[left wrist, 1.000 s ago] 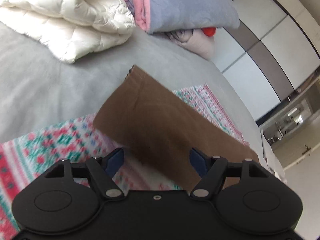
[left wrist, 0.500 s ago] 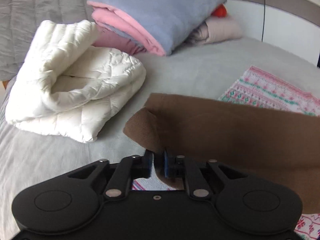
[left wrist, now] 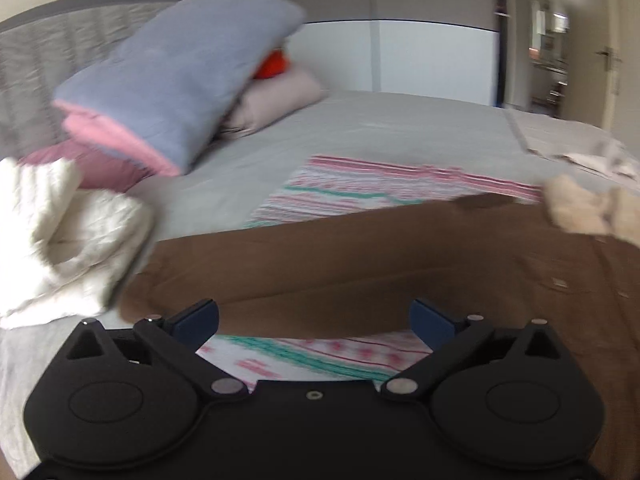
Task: Fold large clothes
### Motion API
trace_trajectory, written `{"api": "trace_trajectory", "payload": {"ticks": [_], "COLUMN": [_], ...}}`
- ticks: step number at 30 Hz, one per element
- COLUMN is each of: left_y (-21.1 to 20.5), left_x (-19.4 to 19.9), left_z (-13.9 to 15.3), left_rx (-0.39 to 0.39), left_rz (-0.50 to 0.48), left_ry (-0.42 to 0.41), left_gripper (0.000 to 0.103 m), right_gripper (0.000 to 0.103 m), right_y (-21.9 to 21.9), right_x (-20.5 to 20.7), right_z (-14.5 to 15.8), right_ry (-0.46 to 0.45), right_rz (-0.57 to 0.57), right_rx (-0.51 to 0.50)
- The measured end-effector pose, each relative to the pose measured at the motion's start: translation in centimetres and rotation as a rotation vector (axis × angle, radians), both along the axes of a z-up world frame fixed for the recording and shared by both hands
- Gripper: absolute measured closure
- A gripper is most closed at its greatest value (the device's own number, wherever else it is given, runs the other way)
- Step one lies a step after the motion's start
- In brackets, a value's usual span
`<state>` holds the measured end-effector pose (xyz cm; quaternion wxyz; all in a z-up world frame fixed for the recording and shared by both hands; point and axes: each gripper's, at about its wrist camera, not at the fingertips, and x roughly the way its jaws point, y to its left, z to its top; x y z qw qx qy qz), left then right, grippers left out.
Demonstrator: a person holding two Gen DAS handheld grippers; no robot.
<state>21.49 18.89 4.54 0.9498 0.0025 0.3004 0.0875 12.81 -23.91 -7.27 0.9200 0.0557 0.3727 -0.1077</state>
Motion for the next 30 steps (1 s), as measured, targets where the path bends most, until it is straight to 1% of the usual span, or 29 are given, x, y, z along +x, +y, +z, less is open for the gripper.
{"api": "trace_trajectory", "payload": {"ticks": [4, 6, 10, 14, 16, 18, 20, 21, 23, 25, 27, 28, 29, 30], "left_y": [-6.6, -9.8, -15.9, -21.2, -24.2, -27.3, -30.4, -32.1, -34.9, -37.7, -40.2, -41.3, -42.4, -43.5], "left_x": [-1.6, -2.1, -2.2, -0.7, 0.2, 1.1, 2.1, 2.7, 3.8, 5.2, 6.6, 7.4, 8.1, 8.6], "left_z": [1.4, 1.8, 1.7, 0.7, 0.2, -0.4, -1.1, -1.5, -2.1, -2.6, -3.2, -3.6, -4.0, -4.4], "left_rx": [-0.013, -0.019, -0.037, -0.049, -0.047, -0.036, -0.018, -0.019, -0.031, -0.070, -0.126, -0.154, -0.176, -0.197], "left_rz": [-0.168, -0.237, -0.335, -0.427, -0.502, -0.555, -0.577, -0.605, -0.648, -0.684, -0.717, -0.727, -0.732, -0.743], "left_ry": [0.018, 0.031, 0.056, 0.090, 0.099, 0.102, 0.103, 0.096, 0.082, 0.059, 0.026, 0.005, -0.015, -0.034], "left_gripper": [0.000, 0.000, 0.000, 0.000, 0.000, 0.000, 0.000, 0.000, 0.000, 0.001, 0.002, 0.003, 0.006, 0.011], "right_gripper": [0.001, 0.001, 0.001, 0.001, 0.001, 0.001, 0.001, 0.001, 0.001, 0.004, 0.015, 0.018, 0.023, 0.030], "right_y": [-2.2, -3.8, -7.5, -12.5, -15.2, -18.1, -21.3, -23.2, -27.3, -31.4, -35.1, -36.6, -38.1, -39.1], "right_x": [-1.0, -1.3, -2.2, -3.0, -3.1, -2.6, -1.5, -0.7, 1.1, 2.9, 4.5, 4.8, 5.5, 5.9], "right_z": [1.0, 1.5, 2.4, 4.2, 5.6, 7.1, 8.4, 8.9, 9.6, 9.6, 8.9, 8.3, 7.5, 6.6], "right_ry": [-0.033, -0.038, -0.052, -0.076, -0.093, -0.103, -0.085, -0.069, -0.026, 0.024, 0.083, 0.108, 0.142, 0.171], "right_rz": [-0.036, -0.053, -0.102, -0.149, -0.181, -0.222, -0.278, -0.306, -0.354, -0.415, -0.480, -0.495, -0.514, -0.527], "right_rx": [0.015, 0.012, 0.032, 0.077, 0.047, -0.037, -0.118, -0.142, -0.153, -0.140, -0.131, -0.121, -0.105, -0.086]}}
